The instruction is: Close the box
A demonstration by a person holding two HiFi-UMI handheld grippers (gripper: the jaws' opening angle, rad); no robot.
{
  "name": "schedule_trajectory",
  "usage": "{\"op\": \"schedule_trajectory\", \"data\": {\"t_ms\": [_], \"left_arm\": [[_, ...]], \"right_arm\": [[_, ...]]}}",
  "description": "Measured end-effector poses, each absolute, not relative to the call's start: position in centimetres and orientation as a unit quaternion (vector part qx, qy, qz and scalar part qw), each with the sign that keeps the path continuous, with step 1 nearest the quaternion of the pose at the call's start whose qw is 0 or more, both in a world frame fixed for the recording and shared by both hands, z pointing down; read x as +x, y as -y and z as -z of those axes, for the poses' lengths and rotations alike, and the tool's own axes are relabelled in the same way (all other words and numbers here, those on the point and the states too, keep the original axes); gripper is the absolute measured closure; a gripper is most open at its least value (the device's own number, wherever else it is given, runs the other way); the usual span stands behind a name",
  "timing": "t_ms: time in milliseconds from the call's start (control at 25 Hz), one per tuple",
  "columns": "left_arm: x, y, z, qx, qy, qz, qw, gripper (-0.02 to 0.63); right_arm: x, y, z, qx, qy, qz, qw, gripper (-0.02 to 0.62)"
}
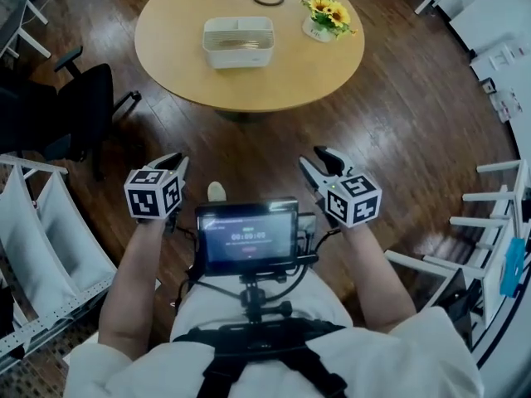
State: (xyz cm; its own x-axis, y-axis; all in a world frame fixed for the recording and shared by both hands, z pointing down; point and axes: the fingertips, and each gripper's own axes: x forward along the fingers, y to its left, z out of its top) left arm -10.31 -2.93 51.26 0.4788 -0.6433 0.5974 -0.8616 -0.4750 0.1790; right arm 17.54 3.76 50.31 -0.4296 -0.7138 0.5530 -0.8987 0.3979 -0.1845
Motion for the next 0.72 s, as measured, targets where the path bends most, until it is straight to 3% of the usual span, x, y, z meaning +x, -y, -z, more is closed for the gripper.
{"op": "schedule_trajectory", "data": {"t_ms": [480,720], "left_arm": [[-9.7,-9.1,-48.9,0.819,0.482,-0.234,0.207,0.541],[-9.9,-9.3,-49.0,0.819,0.48,-0.235,0.21,0.541]], "right_arm": [[19.9,-15.3,-49.5,0.5,0.815,-0.227,0.185,0.405],[19.4,-14.8,-48.7,0.504,0.814,-0.216,0.191,0.407]]}}
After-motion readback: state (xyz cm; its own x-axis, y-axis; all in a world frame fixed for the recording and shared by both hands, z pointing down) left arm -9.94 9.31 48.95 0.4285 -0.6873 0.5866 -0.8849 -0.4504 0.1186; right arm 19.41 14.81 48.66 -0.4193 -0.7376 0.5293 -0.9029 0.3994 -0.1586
